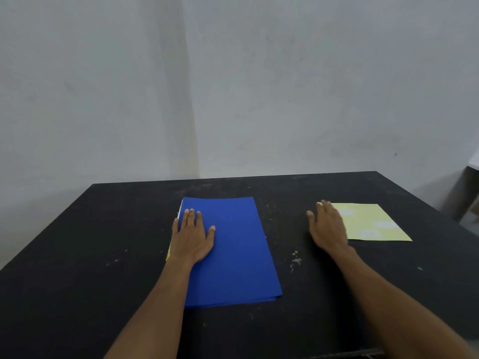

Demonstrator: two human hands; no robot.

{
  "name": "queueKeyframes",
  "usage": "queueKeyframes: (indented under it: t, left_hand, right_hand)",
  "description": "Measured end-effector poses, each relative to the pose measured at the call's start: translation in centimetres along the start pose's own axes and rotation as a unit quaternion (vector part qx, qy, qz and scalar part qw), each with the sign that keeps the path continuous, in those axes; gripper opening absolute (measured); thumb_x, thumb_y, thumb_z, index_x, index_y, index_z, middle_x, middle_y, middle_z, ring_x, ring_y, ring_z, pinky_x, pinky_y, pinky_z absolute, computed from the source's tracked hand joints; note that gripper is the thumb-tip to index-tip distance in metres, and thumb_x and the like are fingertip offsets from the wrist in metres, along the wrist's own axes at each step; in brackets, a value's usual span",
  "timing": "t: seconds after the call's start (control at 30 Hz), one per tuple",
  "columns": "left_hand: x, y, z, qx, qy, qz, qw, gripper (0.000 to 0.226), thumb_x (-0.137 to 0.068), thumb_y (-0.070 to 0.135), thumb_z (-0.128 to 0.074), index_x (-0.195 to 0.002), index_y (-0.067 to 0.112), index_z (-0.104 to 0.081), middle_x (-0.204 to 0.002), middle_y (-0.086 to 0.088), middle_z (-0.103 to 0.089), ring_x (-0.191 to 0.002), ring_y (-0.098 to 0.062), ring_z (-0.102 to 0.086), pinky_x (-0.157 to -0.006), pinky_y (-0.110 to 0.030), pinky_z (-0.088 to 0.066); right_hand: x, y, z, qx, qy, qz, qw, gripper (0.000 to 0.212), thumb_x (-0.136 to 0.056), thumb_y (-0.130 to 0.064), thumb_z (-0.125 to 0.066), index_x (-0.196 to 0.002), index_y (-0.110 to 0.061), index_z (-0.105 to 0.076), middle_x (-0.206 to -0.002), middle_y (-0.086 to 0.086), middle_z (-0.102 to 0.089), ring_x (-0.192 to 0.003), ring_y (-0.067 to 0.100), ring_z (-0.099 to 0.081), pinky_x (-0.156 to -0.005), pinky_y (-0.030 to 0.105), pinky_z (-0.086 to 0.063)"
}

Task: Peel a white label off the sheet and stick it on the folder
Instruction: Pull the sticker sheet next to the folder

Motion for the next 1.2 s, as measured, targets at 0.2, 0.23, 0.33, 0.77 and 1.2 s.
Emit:
queueKeyframes:
  t: [0.2, 0.23, 0.33, 0.77, 1.2]
  left_hand:
    - [-0.7, -1.0, -0.1, -0.005, 0.003, 0.004, 1.0, 0.073, -0.101, 0.054, -0.021, -0.157, 0.008, -0.01, -0.166, -0.009, -0.003, -0.153, -0.021, 0.005, -0.123, -0.046, 0.002]
    - [-0.8, -1.0, 0.0, -0.005, 0.002, 0.005, 1.0, 0.074, -0.101, 0.054, -0.021, -0.157, 0.008, -0.01, -0.166, -0.009, -0.003, -0.153, -0.021, 0.005, -0.123, -0.046, 0.002]
    - [-0.8, -1.1, -0.2, -0.001, -0.003, 0.006, 1.0, 0.074, -0.1, 0.054, -0.022, -0.157, 0.008, -0.011, -0.166, -0.009, -0.003, -0.153, -0.021, 0.005, -0.123, -0.046, 0.001]
    - [-0.1, 1.4, 0.1, 0.002, -0.016, -0.011, 1.0, 0.073, -0.101, 0.052, -0.022, -0.156, 0.006, -0.009, -0.166, -0.011, -0.002, -0.153, -0.022, 0.006, -0.123, -0.045, 0.003]
    - [0.6, 3.3, 0.0, 0.013, -0.02, -0.038, 0.999, 0.074, -0.101, 0.053, -0.023, -0.156, 0.006, -0.01, -0.166, -0.012, -0.002, -0.153, -0.024, 0.006, -0.123, -0.046, 0.004]
  right_hand:
    - [-0.9, 7.2, 1.3, 0.069, -0.042, -0.121, 0.989, 0.056, -0.098, -0.038, -0.04, -0.133, 0.005, -0.045, -0.145, 0.024, -0.044, -0.136, 0.038, -0.038, -0.113, 0.051, -0.031]
    - [-0.8, 7.5, 1.2, 0.073, -0.049, -0.127, 0.988, 0.056, -0.097, -0.04, -0.039, -0.13, 0.005, -0.048, -0.14, 0.024, -0.048, -0.132, 0.038, -0.041, -0.111, 0.051, -0.033]
    - [-0.7, 7.4, 0.9, 0.074, -0.053, -0.132, 0.987, 0.055, -0.096, -0.043, -0.039, -0.122, 0.004, -0.052, -0.13, 0.022, -0.055, -0.123, 0.038, -0.047, -0.106, 0.051, -0.037]
    - [2.4, -0.7, -0.6, 0.033, -0.086, -0.087, 0.992, 0.065, -0.098, -0.045, -0.036, -0.143, 0.001, -0.034, -0.153, 0.021, -0.033, -0.143, 0.034, -0.028, -0.118, 0.045, -0.023]
    - [4.8, -6.9, -1.9, 0.01, -0.094, -0.048, 0.994, 0.067, -0.099, -0.046, -0.034, -0.146, 0.001, -0.03, -0.156, 0.02, -0.029, -0.145, 0.032, -0.024, -0.12, 0.043, -0.022]
Point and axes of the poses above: each hand's wrist, its own x-axis away from the middle knuckle, its own z-axis out of the back of the hand, y = z × x, the point moved 1 cm from there along -x, towards the middle knuckle
